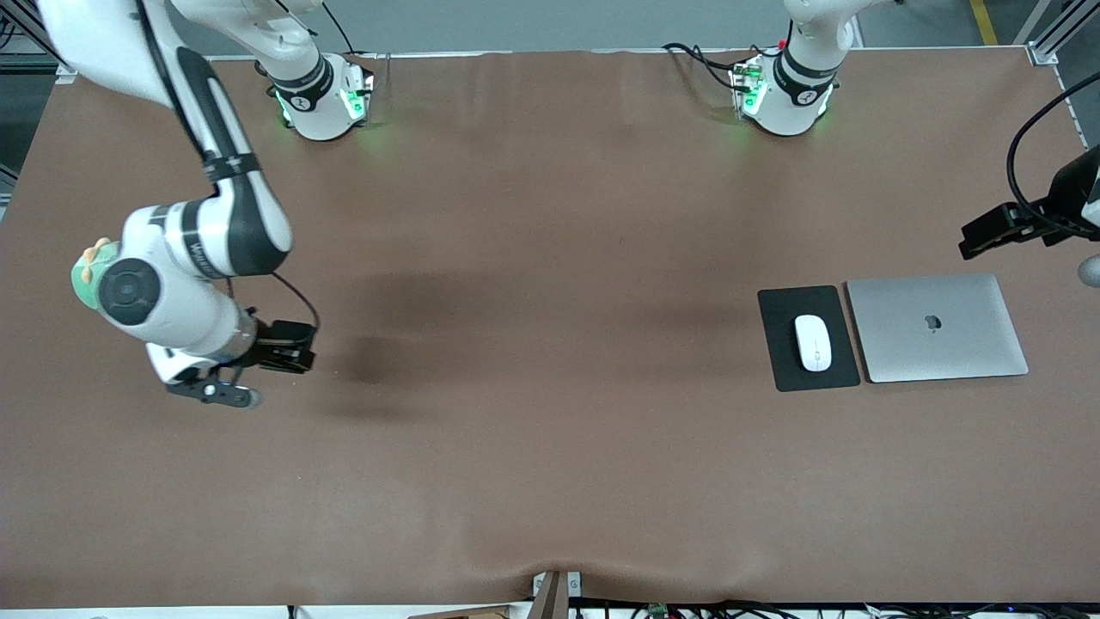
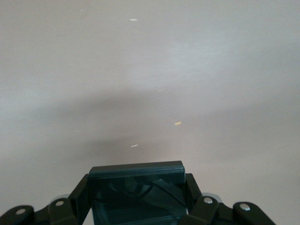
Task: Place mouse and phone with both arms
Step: 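Carry the phone toward the plush while the left gripper withdraws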
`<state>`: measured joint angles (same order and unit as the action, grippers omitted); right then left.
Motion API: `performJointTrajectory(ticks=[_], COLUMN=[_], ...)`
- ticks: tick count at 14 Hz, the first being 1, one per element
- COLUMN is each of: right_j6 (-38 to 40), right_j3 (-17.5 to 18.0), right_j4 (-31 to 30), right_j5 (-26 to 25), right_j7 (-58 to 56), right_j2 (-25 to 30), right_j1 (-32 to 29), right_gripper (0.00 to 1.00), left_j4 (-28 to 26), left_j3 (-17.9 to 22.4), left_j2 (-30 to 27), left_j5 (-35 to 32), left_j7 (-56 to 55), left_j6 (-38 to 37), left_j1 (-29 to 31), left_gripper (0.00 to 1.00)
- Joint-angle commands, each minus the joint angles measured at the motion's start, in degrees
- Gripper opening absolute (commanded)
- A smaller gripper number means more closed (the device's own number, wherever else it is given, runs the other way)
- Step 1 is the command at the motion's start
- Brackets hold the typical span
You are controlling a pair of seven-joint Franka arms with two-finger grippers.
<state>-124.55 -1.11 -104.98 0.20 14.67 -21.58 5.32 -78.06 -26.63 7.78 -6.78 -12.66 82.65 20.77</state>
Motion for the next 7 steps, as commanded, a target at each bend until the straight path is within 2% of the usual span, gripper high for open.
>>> performJointTrajectory(ticks=[1, 3, 7], right_j6=[-6.11, -9.55, -13.42], right_j3=[1.46, 1.37, 1.37], right_j4=[-7.15, -9.8, -10.07], right_j5=[-0.55, -0.73, -1.69], right_j7=[-6.65, -9.91, -17.19], right_j2=[2.24, 2.07, -1.09], right_j1=[-5.83, -8.47, -14.18], right_gripper=[0.0, 0.0, 0.0], left_j4=[-0.6, -0.6, -1.04], left_j3=[0.18, 0.27, 0.53], left_j2=[-1.53, -1.71, -2.33], left_j5=[0.89, 0.8, 0.98], left_j7=[0.97, 1.15, 1.85], left_j6=[-0.56, -0.56, 0.84], left_j1=[0.32, 0.41, 0.76], left_gripper=[1.0, 1.0, 1.0])
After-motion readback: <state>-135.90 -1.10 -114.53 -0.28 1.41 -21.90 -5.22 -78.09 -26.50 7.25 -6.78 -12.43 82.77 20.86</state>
